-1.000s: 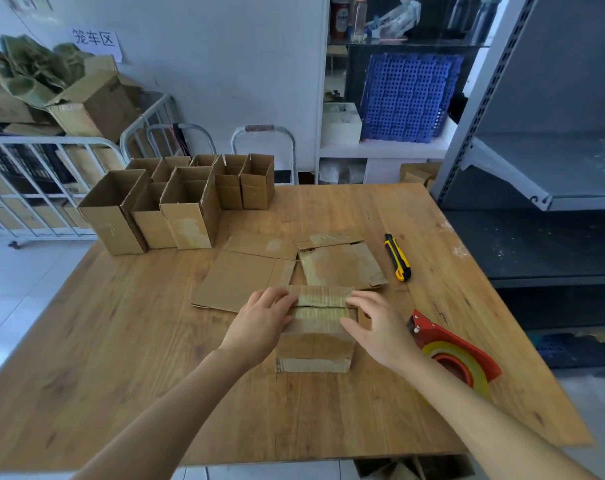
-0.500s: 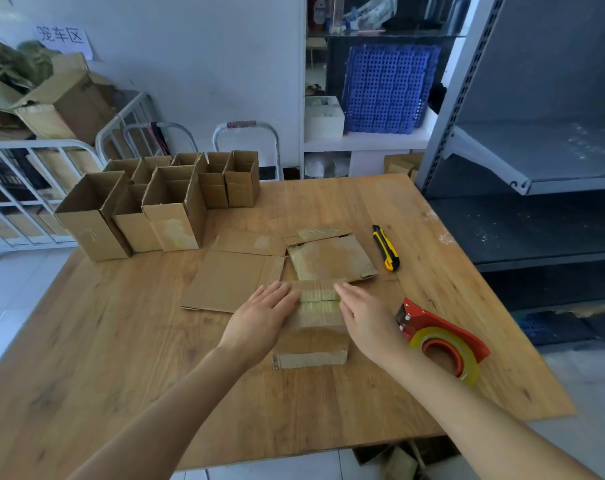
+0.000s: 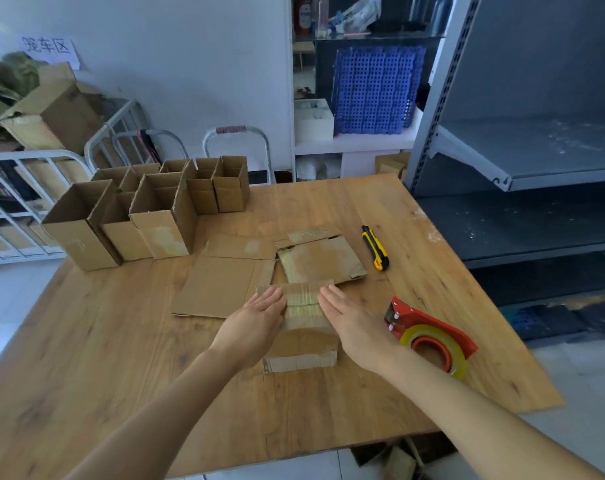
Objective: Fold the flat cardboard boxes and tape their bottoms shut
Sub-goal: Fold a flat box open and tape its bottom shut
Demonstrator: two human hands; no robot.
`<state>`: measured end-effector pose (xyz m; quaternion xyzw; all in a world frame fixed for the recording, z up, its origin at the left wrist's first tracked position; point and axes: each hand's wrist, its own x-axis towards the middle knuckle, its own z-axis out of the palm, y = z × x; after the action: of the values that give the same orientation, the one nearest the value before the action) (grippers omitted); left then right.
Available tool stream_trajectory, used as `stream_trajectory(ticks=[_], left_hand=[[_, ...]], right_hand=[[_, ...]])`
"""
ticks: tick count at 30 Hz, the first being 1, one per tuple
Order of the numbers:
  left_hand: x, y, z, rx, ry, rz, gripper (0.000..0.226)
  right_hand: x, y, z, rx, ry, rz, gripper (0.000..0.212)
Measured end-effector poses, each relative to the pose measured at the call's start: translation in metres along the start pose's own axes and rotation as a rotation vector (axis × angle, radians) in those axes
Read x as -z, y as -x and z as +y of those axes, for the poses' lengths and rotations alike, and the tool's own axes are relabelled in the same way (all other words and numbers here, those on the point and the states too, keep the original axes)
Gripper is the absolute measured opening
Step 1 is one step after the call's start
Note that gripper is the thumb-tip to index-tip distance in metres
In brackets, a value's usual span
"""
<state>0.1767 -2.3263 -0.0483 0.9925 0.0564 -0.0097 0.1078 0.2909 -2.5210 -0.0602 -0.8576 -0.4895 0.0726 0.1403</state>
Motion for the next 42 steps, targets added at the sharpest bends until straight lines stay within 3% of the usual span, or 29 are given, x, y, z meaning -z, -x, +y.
stream_trajectory(ticks=[6,13,18,22,31,36,42], left_hand=[[0.006,0.0,0.006,0.023,-0.12,-0.055,0.053],[0.003,-0.014,0.046,0.229,-0.138,-0.003,0.044],[-0.007,-0.01,0.055,0.267,-0.092,0.057,0.05],[-0.012,-0.008,0.056,0.296,-0.022,0.113,0.053],[-0.011,-0.007,0.051,0.32,0.015,0.116,0.048],[-0.009,-0.006,0.052,0.319,0.02,0.115,0.049],[-0.007,-0.005,0.045,0.283,0.028,0.096,0.046]], right_hand=[[0.012,0.012,0.013,-0.133,-0.228,-0.025,0.073],[-0.001,0.028,0.059,-0.327,-0.126,-0.058,0.059],[0.0,0.039,0.108,-0.495,-0.062,-0.023,0.042],[0.006,0.054,0.137,-0.633,-0.017,-0.155,0.047],[0.019,0.057,0.175,-0.744,-0.23,-0.434,0.038],[0.017,0.058,0.179,-0.827,-0.352,-0.423,0.022],[0.015,0.051,0.172,-0.869,-0.427,-0.441,0.021]])
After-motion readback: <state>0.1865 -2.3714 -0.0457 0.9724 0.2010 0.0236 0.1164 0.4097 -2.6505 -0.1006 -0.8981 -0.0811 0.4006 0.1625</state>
